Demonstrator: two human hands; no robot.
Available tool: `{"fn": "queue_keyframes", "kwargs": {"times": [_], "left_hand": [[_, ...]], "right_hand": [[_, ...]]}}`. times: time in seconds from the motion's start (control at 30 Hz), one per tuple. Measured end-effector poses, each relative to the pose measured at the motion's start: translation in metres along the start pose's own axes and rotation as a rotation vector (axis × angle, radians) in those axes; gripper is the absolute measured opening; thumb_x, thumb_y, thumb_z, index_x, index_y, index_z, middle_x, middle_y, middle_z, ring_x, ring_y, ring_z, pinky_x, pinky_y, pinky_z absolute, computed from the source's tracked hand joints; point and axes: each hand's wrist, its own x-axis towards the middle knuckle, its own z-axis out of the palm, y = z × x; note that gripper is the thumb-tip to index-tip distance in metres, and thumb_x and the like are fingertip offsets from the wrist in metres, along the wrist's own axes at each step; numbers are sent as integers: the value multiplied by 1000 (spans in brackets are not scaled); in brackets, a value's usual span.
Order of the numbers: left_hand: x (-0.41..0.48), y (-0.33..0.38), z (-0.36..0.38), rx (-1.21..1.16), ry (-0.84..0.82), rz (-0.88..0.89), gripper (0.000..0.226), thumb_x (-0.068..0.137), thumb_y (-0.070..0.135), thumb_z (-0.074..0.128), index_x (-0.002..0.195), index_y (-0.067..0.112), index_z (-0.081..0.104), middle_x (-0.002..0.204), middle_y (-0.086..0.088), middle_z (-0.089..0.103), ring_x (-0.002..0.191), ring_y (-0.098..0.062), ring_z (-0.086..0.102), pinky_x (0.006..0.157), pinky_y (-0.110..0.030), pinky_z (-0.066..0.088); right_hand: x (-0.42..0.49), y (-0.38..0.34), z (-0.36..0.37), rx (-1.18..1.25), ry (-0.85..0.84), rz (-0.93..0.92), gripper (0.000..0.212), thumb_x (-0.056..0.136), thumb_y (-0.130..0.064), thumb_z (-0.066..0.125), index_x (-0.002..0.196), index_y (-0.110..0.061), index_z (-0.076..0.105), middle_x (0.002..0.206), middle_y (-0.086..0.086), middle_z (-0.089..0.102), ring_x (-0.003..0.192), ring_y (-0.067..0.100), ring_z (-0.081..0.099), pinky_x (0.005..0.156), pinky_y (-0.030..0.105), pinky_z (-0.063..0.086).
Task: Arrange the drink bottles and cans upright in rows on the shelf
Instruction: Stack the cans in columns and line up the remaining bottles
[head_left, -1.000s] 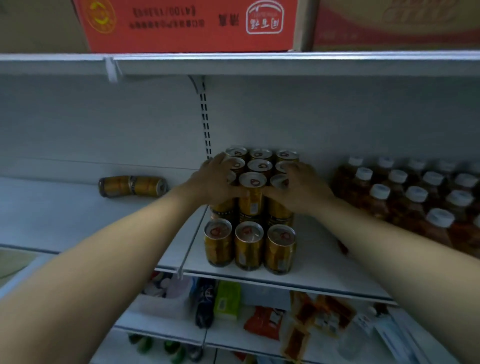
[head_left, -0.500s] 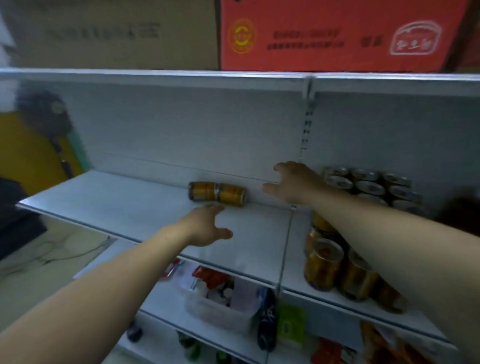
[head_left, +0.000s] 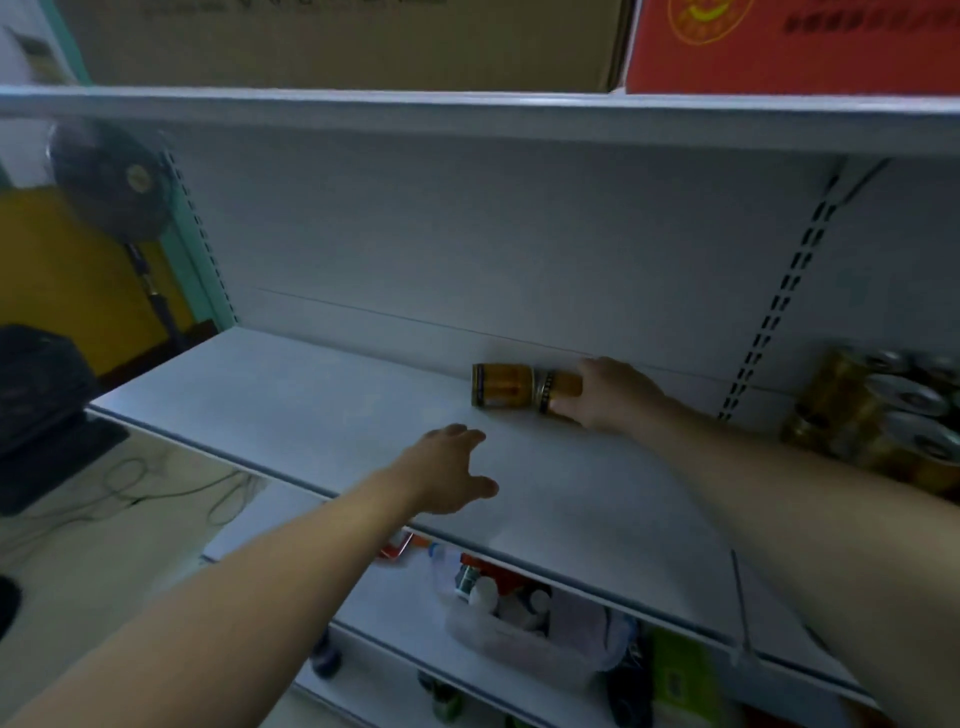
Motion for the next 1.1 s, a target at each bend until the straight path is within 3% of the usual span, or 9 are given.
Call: {"fn": "queue_keyframes", "kwargs": {"times": [0.13, 0.33, 0.43, 0.57, 0.7, 0.97, 1.1], "left_hand": [[42, -4, 7, 12, 77, 21, 83, 85, 51, 59, 150, 24, 15, 159, -3, 7, 144, -27, 8, 114, -49, 21], [111, -5, -2, 80, 163, 63, 90, 84, 39, 66, 150, 24, 7, 159, -4, -5, 145, -27, -8, 114, -49, 11], [137, -7, -4, 98, 142, 49, 95, 85, 44, 62, 150, 25, -4, 159, -3, -11, 144, -26, -14, 115, -48, 7], [151, -11, 3, 180, 166, 47, 102, 79, 53, 64, 150, 23, -2, 152, -7, 14, 140, -31, 11, 111, -44, 21], [148, -17, 4, 165, 223, 28, 78, 77, 46, 68, 138, 18, 29, 133, -11, 33, 121, -33, 35, 94, -45, 38], [94, -56, 6, -5, 209, 50, 69, 76, 53, 66, 130, 21, 38, 125, -7, 49, 113, -31, 45, 89, -43, 39], [61, -83, 1, -112, 175, 98, 71, 70, 56, 67, 130, 24, 44, 122, -4, 53, 110, -30, 48, 89, -40, 42]], "right_hand": [[33, 8, 22, -3, -3, 14, 73, 80, -57, 62, 133, -12, 41, 137, 11, 45, 120, 30, 46, 93, 40, 44], [59, 18, 58, -106, 0, -59, 86, 85, -49, 62, 149, -11, 19, 150, 9, 28, 134, 31, 31, 102, 42, 37], [59, 16, 70, -192, 79, -8, 80, 85, -46, 60, 145, -11, 21, 143, 11, 31, 130, 32, 31, 98, 44, 35], [54, 11, 73, -81, 35, 144, 73, 81, -52, 61, 133, -10, 32, 131, 14, 39, 120, 33, 40, 93, 44, 34], [37, 10, 79, -41, 38, 218, 82, 71, -67, 63, 127, -14, 35, 124, 10, 50, 114, 31, 49, 87, 41, 38], [-19, -15, 87, 22, 104, 303, 71, 72, -64, 61, 125, -23, 40, 122, 4, 52, 107, 28, 49, 80, 37, 37], [-53, -35, 94, 335, 192, 418, 72, 70, -58, 71, 126, -24, 42, 119, 2, 53, 100, 25, 54, 77, 34, 42]]}}
